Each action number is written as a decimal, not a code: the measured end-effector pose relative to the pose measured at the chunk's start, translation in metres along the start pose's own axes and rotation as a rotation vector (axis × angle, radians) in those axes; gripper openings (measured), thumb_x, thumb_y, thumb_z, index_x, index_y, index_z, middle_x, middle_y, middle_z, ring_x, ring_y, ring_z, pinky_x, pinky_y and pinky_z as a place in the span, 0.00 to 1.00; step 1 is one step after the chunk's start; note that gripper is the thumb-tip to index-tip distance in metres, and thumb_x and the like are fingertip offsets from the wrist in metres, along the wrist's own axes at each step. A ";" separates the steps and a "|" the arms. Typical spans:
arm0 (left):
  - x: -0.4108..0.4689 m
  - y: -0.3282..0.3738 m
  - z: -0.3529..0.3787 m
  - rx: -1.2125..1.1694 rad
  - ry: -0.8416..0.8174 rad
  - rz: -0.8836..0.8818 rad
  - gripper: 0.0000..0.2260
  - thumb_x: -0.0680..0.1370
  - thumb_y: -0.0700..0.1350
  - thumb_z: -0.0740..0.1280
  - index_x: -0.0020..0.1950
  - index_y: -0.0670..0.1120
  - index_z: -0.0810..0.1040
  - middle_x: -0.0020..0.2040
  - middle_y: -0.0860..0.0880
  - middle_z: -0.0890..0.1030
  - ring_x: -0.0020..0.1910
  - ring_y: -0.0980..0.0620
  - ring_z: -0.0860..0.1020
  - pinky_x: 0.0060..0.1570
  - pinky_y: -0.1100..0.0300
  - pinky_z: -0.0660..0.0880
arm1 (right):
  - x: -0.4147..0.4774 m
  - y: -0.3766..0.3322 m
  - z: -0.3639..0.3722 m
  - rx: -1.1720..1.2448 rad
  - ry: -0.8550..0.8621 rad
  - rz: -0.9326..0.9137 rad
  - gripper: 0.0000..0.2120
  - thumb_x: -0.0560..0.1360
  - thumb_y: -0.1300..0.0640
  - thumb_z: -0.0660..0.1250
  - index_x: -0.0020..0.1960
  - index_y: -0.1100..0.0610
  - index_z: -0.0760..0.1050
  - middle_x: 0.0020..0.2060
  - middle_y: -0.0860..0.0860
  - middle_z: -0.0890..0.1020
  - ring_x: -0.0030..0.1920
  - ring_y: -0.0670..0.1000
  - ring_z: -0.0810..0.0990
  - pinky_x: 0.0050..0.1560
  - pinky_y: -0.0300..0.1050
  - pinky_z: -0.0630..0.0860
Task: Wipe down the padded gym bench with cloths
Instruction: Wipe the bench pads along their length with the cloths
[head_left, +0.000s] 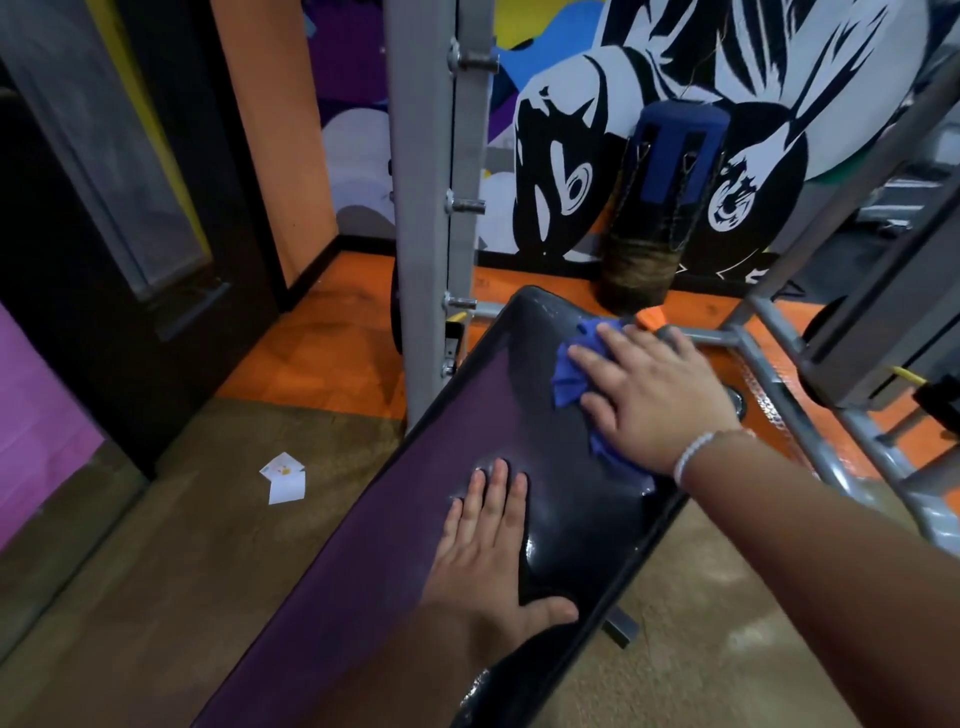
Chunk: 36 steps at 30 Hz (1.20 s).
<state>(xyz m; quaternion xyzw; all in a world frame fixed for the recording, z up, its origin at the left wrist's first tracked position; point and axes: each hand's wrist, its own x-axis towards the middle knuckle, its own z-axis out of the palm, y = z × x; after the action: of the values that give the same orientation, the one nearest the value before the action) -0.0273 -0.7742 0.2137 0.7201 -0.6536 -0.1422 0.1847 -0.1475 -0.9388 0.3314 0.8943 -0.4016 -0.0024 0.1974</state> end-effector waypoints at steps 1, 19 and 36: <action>0.000 0.000 0.000 0.012 -0.001 -0.001 0.49 0.60 0.78 0.48 0.63 0.56 0.19 0.63 0.60 0.17 0.65 0.57 0.21 0.65 0.57 0.25 | 0.009 0.002 -0.001 0.015 -0.006 0.082 0.26 0.76 0.40 0.48 0.72 0.42 0.60 0.71 0.53 0.68 0.70 0.56 0.67 0.69 0.58 0.60; -0.002 0.001 0.013 -0.162 0.228 0.020 0.48 0.62 0.70 0.64 0.74 0.49 0.50 0.75 0.55 0.42 0.73 0.58 0.37 0.73 0.52 0.45 | -0.081 -0.082 0.030 0.140 0.025 -0.069 0.28 0.73 0.44 0.54 0.69 0.55 0.70 0.70 0.57 0.70 0.68 0.57 0.71 0.70 0.61 0.54; 0.053 0.053 -0.049 -0.107 0.326 -0.275 0.13 0.70 0.44 0.63 0.53 0.54 0.73 0.63 0.52 0.67 0.61 0.48 0.63 0.66 0.53 0.60 | -0.026 0.023 0.003 0.530 0.347 -0.114 0.12 0.58 0.63 0.79 0.40 0.54 0.84 0.43 0.50 0.84 0.43 0.59 0.79 0.51 0.42 0.71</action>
<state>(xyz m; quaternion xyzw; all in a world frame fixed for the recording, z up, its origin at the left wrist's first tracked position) -0.0474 -0.8268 0.2833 0.8050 -0.5023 -0.0822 0.3049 -0.1821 -0.9353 0.3324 0.9226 -0.2978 0.2440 0.0227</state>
